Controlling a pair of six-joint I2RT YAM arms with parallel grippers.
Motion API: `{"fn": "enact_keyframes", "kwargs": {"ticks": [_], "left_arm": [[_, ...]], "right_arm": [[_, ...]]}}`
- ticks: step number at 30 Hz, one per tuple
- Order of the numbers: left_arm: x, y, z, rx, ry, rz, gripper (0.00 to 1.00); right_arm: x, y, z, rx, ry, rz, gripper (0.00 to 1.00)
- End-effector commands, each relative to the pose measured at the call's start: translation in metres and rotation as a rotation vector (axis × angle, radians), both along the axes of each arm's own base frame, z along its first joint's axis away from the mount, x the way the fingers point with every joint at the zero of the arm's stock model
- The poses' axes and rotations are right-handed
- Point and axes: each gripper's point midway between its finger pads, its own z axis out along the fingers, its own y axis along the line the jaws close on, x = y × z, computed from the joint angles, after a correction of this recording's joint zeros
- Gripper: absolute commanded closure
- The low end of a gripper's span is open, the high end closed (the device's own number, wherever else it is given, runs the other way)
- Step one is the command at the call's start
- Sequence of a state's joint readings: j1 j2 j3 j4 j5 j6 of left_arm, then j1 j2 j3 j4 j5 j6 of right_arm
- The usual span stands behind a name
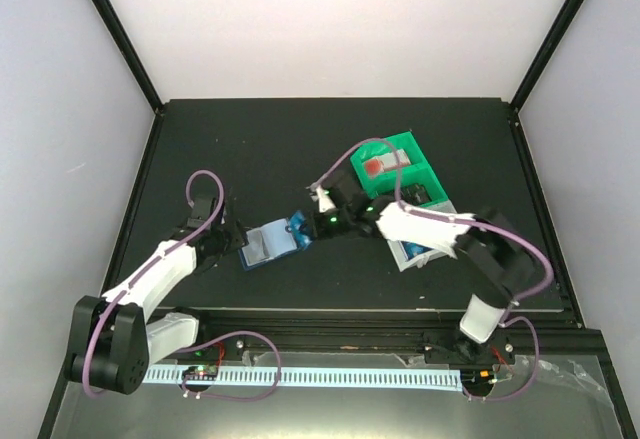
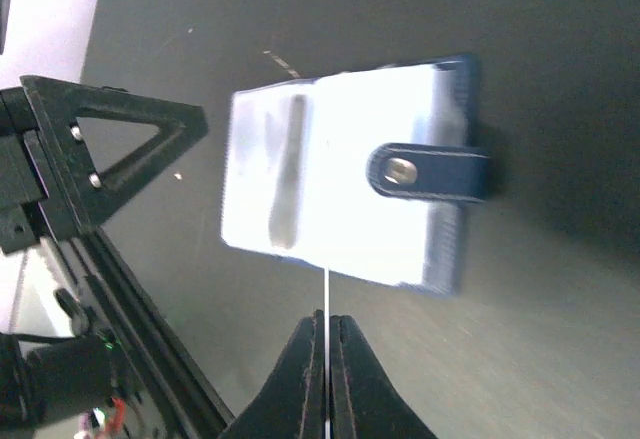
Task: Put the credit cards into the card holder
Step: Insert the credit card into the card holder.
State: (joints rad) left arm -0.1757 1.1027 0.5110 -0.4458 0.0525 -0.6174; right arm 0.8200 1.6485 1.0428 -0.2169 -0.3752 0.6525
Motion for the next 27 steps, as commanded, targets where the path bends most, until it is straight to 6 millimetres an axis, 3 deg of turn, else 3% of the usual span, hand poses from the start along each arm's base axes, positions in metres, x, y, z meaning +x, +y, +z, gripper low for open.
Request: {"fn": "enact_keyframes", "kwargs": {"ticks": [1,5,10,27], "left_arm": [[0.000,0.014,-0.009,0.046,0.021,0.050,0.43],[-0.002,0.009,-0.020,0.016,0.052,0.024,0.46],[-0.006,0.004,-0.031,-0.009,0.093,0.006,0.49],[-0.011,-0.007,-0.039,-0.071,0.130,-0.018,0.56]], "right_arm": [[0.010,0.068,0.006,0.181,0.044,0.000,0.96],[0.013,0.091,-0.018,0.214,0.123,-0.026,0.96],[0.010,0.098,-0.051,0.188,0.209,-0.044,0.97],[0.006,0.118,-0.083,0.266,0.302,-0.031,0.97]]}}
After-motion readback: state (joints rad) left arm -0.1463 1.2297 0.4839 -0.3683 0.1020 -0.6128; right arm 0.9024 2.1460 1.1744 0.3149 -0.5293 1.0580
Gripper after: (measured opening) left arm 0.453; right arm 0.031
